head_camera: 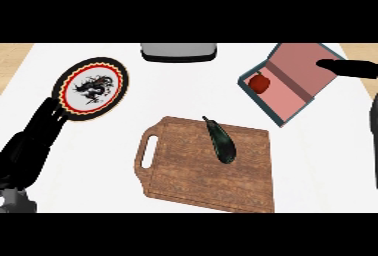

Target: Pick the bell pepper from the cutting board and place it in the cardboard box

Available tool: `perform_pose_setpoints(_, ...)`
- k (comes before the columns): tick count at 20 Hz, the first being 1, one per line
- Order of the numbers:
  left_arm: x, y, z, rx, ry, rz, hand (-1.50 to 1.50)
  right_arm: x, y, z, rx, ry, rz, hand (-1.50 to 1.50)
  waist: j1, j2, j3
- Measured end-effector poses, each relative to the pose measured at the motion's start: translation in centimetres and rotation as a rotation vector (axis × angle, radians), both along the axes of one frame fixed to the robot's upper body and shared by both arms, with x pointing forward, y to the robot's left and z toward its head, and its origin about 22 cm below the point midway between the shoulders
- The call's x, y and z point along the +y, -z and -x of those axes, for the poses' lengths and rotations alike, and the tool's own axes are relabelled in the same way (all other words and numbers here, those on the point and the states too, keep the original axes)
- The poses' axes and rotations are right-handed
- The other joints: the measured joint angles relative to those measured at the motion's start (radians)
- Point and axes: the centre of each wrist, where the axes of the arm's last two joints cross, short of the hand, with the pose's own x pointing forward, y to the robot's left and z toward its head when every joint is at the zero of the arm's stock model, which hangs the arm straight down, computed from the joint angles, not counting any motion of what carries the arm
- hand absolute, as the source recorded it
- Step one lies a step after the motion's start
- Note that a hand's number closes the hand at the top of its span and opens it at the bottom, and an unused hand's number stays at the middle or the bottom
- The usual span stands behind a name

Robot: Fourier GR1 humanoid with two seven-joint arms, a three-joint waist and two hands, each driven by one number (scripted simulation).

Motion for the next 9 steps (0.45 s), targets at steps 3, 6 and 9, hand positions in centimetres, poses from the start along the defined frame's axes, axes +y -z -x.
perform_pose_setpoints(3,0.0,-0.2,0.0,-0.005,0.003,-0.003,0.0,-2.2,-0.6,1.5,-0.01,-0.027,0.001,-1.5,0.002,0.001,0.0)
perform_pose_setpoints(6,-0.3,-0.3,-0.4,0.001,0.007,-0.008,0.0,-4.1,-0.3,3.2,-0.013,-0.044,-0.001,-1.5,0.003,0.001,0.0)
perform_pose_setpoints(9,-0.4,0.0,-0.4,0.002,0.003,-0.001,0.0,-5.7,0.0,4.5,-0.006,-0.053,0.006,-1.5,0.004,0.002,0.0)
